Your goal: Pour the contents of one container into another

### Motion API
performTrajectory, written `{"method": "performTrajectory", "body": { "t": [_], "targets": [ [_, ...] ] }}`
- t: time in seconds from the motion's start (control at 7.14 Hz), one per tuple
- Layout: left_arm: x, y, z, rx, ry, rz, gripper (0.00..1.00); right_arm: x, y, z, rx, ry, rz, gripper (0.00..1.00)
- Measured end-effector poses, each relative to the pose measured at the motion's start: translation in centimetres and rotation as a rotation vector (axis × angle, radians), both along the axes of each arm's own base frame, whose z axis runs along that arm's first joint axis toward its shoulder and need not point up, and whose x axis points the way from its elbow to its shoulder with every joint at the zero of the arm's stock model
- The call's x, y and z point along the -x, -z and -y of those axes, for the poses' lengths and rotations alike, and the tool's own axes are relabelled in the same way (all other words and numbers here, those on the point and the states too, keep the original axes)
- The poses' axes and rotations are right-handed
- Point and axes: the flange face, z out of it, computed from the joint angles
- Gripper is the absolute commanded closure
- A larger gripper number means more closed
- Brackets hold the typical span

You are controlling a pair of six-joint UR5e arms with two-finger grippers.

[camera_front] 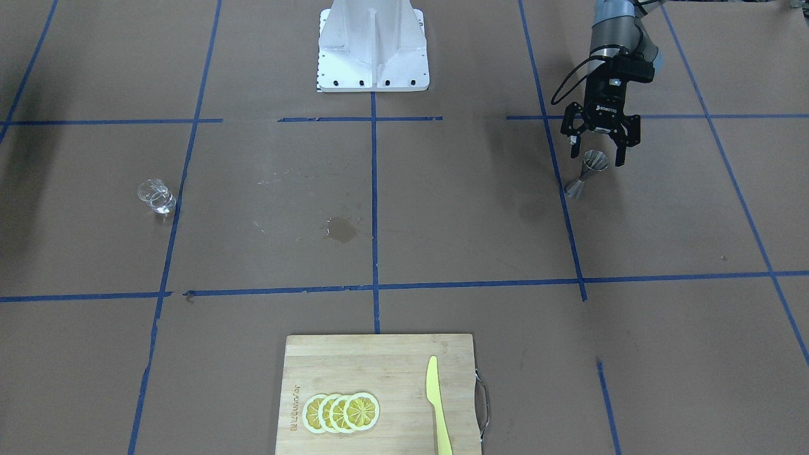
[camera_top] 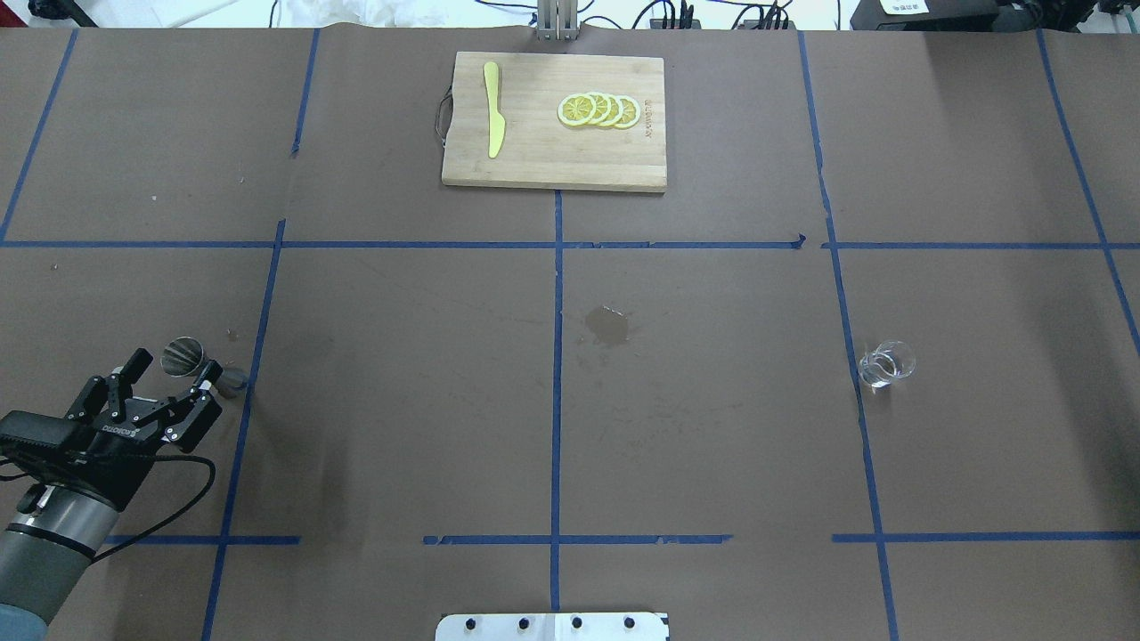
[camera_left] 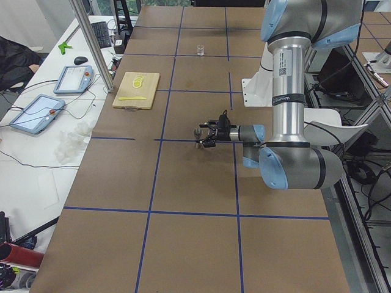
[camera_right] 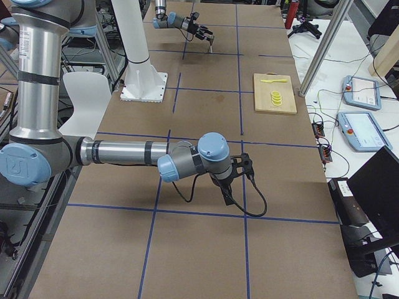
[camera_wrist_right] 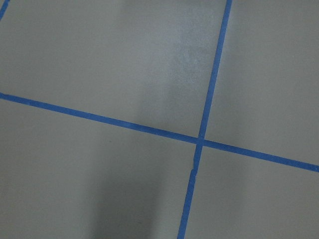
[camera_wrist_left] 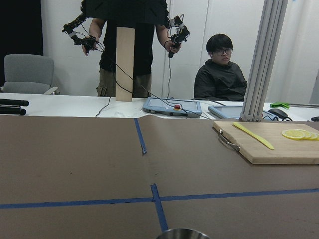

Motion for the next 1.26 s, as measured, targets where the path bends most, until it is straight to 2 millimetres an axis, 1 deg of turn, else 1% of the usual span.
{"method": "performTrajectory", "body": {
  "t": [0.56, 0.98, 1.26],
  "targets": [
    [-2.0, -1.1, 0.1, 0.000, -0.002, 0.024, 0.00, 0.0, -0.1, 0.0, 0.001, 0.000, 0.000, 0.00],
    [-2.4, -1.6, 0.1, -0.005, -0.008, 0.052, 0.00, 0.0, -0.1, 0.0, 0.001, 0.000, 0.000, 0.00],
    [-2.8, -2.4, 0.1, -0.010, -0.015, 0.089, 0.00, 0.0, -0.1, 0.0, 0.002, 0.000, 0.000, 0.00]
  ]
}}
